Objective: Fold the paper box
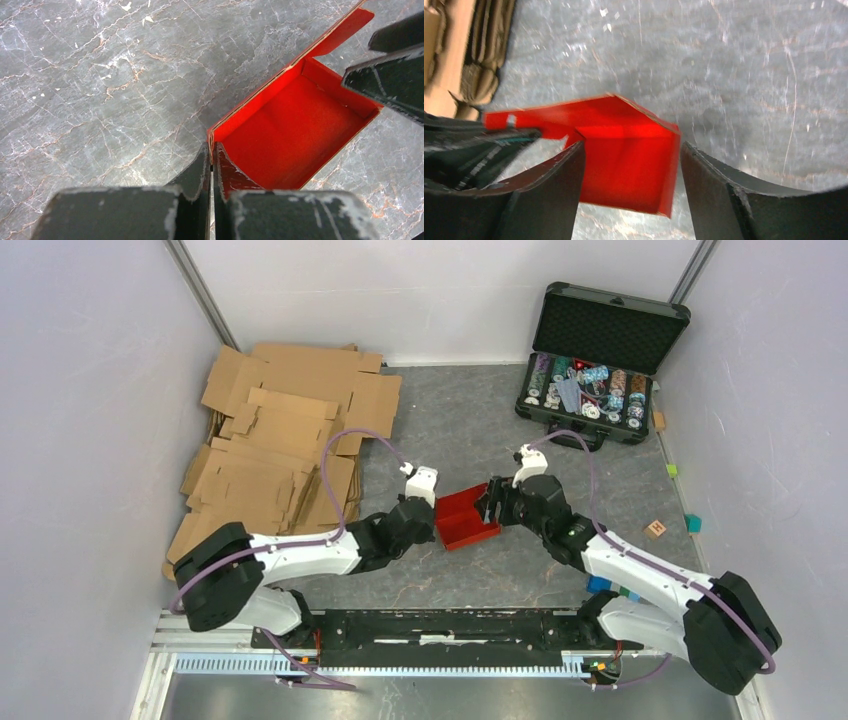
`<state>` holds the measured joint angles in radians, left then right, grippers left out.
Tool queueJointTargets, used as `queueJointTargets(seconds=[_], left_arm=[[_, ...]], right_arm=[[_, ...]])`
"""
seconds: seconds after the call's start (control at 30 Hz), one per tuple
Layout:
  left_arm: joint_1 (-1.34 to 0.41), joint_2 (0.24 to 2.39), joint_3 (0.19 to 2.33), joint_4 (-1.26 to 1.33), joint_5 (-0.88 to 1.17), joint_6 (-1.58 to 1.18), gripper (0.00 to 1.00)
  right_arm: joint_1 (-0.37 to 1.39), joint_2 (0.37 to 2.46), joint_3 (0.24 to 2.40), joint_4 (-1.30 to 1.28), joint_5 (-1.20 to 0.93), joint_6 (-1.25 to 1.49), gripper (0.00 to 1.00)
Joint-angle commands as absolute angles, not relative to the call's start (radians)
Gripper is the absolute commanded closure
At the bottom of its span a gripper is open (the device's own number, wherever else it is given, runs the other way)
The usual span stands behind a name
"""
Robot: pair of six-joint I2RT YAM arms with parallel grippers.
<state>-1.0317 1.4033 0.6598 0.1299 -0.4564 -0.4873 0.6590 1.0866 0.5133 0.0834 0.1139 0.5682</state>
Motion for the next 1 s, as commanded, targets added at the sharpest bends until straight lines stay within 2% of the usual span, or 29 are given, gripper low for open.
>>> queueJointTargets(seconds=[0.0,0.07,0.2,0.27,0.4,0.57,0.7,0.8,0.97], left_arm=[[-1.065,1.354,0.585,0.260,-0.498,-0.432,0.98],[-1.086,1.353,0.570,0.286,-0.511,-0.417,0.98],[-1.106,1.378,0.624,0.225,-0.558,-0.396,0.98],[-1.105,1.389,0.655,0.185,-0.570,-0.386,0.98],[-1.106,1.391,0.679,0.159,-0.579,-0.371,0.98],[-1.106,1.394,0.694,0.148,-0.586,-0.364,0.98],[-1.106,1.405,0.707,0.145,-0.589,-0.355,0.98],[-1.105,1.419,0.726,0.126,-0.596,-0.351,0.98],[-1.104,1.442,0.753,0.103,-0.591,-0.341,0.98]], right_arm=[[0.655,1.032,0.433,0.098,0.079,0.584,0.28],[0.655,1.026,0.422,0.103,0.079,0.565,0.27],[0.655,1.028,0.470,0.103,0.005,0.355,0.15],[0.654,1.010,0.477,0.097,0.030,0.271,0.12],[0.653,0.979,0.468,0.107,0.084,0.139,0.20],[0.653,0.995,0.476,0.110,0.070,0.128,0.38],[0.652,1.025,0.480,0.148,0.082,0.126,0.40],[0.652,1.063,0.489,0.176,0.072,0.125,0.45],[0.652,1.095,0.475,0.233,0.077,0.125,0.45]])
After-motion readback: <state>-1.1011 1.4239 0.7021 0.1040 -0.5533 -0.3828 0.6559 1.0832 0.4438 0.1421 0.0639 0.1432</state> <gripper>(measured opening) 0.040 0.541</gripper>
